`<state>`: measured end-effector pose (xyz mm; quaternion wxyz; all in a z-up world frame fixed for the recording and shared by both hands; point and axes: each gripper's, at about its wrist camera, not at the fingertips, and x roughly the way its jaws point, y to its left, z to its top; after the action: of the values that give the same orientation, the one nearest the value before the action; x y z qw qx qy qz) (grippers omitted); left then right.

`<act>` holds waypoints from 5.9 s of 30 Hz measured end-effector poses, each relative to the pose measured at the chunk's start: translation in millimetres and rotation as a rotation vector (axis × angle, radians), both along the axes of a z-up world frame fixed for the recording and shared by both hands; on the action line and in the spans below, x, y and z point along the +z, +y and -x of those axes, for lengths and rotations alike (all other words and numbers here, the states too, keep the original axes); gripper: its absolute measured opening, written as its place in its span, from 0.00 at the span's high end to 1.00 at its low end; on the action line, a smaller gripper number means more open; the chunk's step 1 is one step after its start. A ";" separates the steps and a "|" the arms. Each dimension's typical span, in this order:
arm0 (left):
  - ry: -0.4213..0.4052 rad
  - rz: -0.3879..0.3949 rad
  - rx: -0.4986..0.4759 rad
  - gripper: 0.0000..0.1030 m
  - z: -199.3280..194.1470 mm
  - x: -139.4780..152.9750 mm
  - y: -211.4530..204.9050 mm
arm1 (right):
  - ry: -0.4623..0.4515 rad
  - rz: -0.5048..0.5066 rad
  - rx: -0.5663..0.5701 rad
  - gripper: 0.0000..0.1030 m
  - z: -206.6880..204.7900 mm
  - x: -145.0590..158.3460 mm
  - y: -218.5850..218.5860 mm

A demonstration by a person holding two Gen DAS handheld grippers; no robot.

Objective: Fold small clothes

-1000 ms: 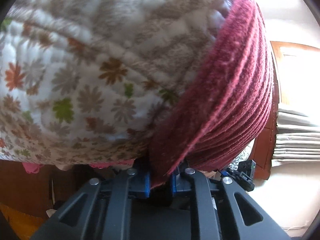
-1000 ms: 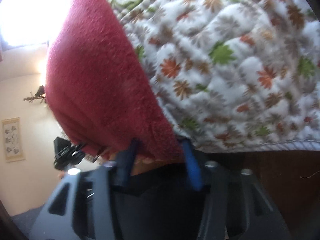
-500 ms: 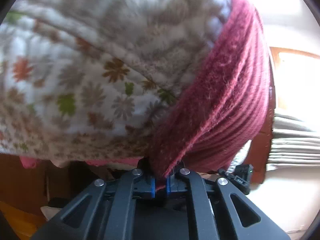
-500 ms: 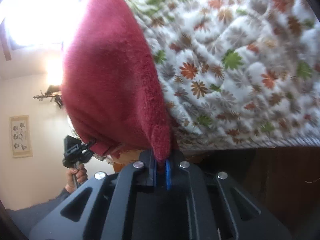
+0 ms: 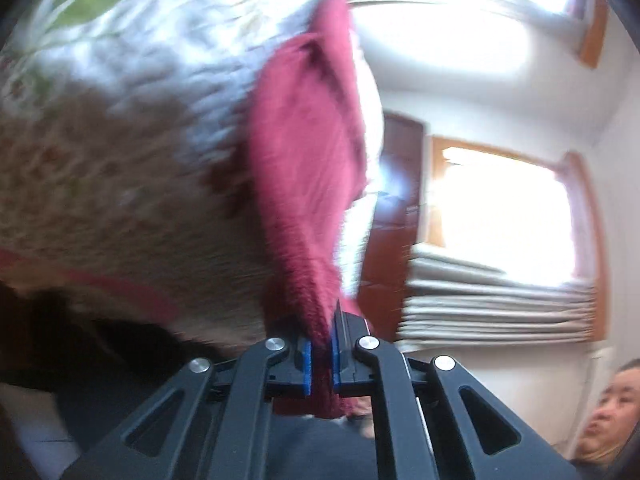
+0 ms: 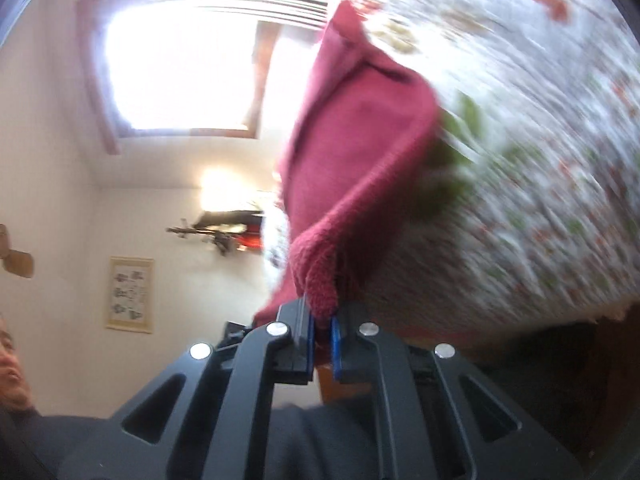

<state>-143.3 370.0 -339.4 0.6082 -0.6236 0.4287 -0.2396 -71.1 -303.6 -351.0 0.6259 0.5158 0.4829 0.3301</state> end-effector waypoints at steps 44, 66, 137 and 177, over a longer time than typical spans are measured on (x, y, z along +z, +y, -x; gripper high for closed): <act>0.090 -0.879 -0.260 0.15 -212.9 8.5 -21.4 | -0.028 0.600 0.280 0.41 -197.0 -35.2 69.1; -0.032 -0.899 -0.410 0.89 -230.1 11.8 -34.0 | -0.037 0.686 0.341 0.82 -208.8 -36.9 107.9; 0.018 -0.748 -0.133 0.98 -513.4 30.0 63.0 | -0.021 0.711 0.179 0.95 -515.4 6.4 156.4; 0.023 -0.736 -0.126 0.54 -456.5 13.1 70.5 | 0.011 0.575 0.087 0.62 -452.9 -0.5 116.3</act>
<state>313.2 440.4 -326.3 0.7710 -0.3381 0.5305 -0.0992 381.8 -187.3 -351.5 0.7293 0.2978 0.5816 0.2032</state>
